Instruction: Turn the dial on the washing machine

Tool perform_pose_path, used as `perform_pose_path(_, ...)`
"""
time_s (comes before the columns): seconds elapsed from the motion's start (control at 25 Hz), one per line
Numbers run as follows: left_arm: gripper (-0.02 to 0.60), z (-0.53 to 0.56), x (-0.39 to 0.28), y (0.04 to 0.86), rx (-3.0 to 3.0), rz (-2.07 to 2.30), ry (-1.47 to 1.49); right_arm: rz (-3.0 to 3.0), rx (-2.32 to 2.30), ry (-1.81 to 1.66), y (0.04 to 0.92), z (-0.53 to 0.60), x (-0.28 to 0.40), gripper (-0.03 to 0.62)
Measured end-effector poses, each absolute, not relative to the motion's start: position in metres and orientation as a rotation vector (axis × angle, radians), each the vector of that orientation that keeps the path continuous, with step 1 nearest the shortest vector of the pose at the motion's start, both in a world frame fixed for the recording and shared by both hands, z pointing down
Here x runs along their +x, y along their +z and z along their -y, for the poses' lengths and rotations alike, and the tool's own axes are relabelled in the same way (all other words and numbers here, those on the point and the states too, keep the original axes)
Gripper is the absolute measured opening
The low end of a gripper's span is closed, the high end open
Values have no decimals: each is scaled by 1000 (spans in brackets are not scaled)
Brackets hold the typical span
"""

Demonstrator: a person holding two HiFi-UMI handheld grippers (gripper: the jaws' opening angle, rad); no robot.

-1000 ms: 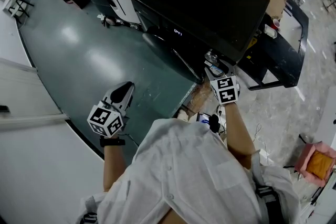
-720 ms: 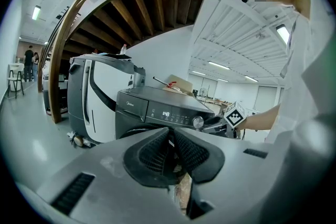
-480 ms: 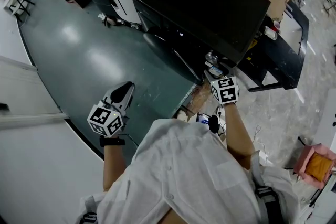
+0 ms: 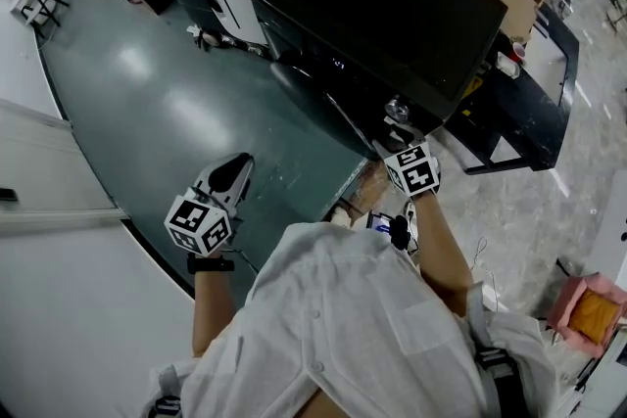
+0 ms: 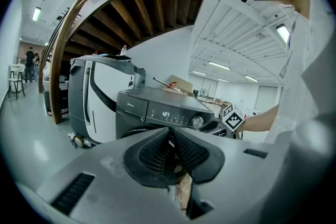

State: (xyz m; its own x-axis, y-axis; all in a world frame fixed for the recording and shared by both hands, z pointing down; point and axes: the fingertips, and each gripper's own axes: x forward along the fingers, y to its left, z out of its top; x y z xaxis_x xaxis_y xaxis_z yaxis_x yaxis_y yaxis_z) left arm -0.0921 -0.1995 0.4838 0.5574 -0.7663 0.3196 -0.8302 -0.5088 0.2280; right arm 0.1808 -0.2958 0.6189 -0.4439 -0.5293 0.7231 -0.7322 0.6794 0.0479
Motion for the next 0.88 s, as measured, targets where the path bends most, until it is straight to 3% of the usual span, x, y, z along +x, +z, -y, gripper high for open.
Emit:
perform_pose_path(0.28, 37, 197, -97, 480, 2436, 1325, 241, 2342, 895, 214, 562, 295, 130, 225)
perform_pose_path(0.6, 37, 193, -94, 477, 2460, 1318, 235, 2617, 1063, 199, 478, 293, 135, 200)
perform_pose_path(0.68, 37, 193, -96, 474, 2467, 1326, 234, 2706, 1136, 196, 451, 287, 147, 142)
perform_pose_path(0.76, 37, 192, -99, 470, 2471, 1339, 228, 2737, 1198, 184, 433, 282, 161, 2)
perform_pose_path(0.88, 37, 192, -100, 467, 2475, 1350, 222, 2687, 1283, 154, 425, 280, 183, 1)
